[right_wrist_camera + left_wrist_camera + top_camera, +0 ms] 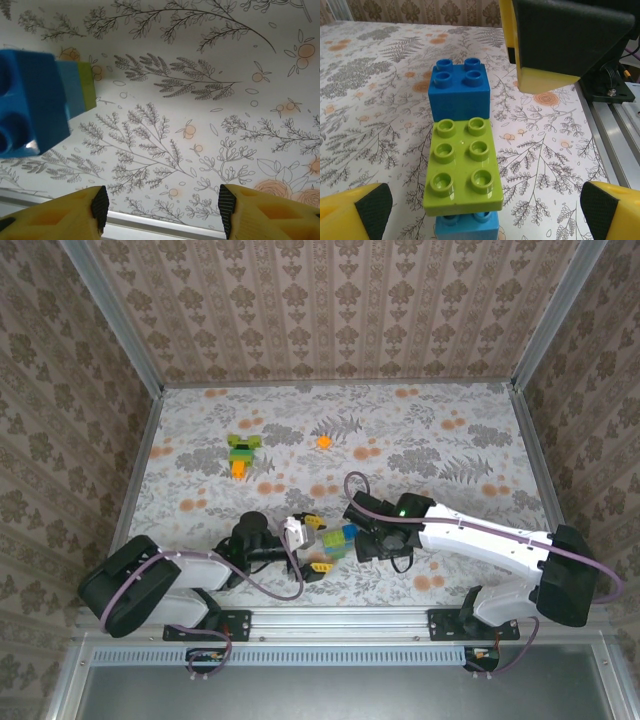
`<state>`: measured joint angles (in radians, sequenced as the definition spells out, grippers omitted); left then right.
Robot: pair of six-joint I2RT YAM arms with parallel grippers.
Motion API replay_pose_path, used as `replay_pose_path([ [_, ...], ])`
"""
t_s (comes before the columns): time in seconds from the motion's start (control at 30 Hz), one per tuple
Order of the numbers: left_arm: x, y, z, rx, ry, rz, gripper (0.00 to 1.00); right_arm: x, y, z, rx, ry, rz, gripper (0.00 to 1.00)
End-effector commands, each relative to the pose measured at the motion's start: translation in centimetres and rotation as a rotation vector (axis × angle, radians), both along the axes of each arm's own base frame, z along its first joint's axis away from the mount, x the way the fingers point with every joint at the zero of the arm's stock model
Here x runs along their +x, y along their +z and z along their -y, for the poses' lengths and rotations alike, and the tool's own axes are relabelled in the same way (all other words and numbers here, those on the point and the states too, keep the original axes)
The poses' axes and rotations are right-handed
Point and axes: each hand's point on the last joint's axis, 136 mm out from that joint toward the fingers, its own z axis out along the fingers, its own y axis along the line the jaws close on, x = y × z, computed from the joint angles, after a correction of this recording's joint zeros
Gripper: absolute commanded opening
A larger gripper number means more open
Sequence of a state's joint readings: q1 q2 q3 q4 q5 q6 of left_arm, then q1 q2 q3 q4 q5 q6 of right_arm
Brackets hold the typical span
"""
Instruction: Assemble a carrot with lego
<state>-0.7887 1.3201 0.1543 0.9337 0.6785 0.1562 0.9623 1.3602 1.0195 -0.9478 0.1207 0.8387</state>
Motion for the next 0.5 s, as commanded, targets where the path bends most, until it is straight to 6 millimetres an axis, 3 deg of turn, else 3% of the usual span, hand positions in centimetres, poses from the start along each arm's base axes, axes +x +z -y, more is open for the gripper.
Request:
replay_pose_path([
  [0.0, -0.2, -0.9, -0.6, 0.020, 0.027, -0.052, 1.00, 0.6, -0.9, 0.7, -0.009, -0.015, 0.002, 0.62],
  [0.47, 0.9, -1.6, -2.1, 0.041, 0.187, -0.038, 1.00, 2.2, -1.5, 0.5, 0.017, -0.012, 0.014, 0.62],
])
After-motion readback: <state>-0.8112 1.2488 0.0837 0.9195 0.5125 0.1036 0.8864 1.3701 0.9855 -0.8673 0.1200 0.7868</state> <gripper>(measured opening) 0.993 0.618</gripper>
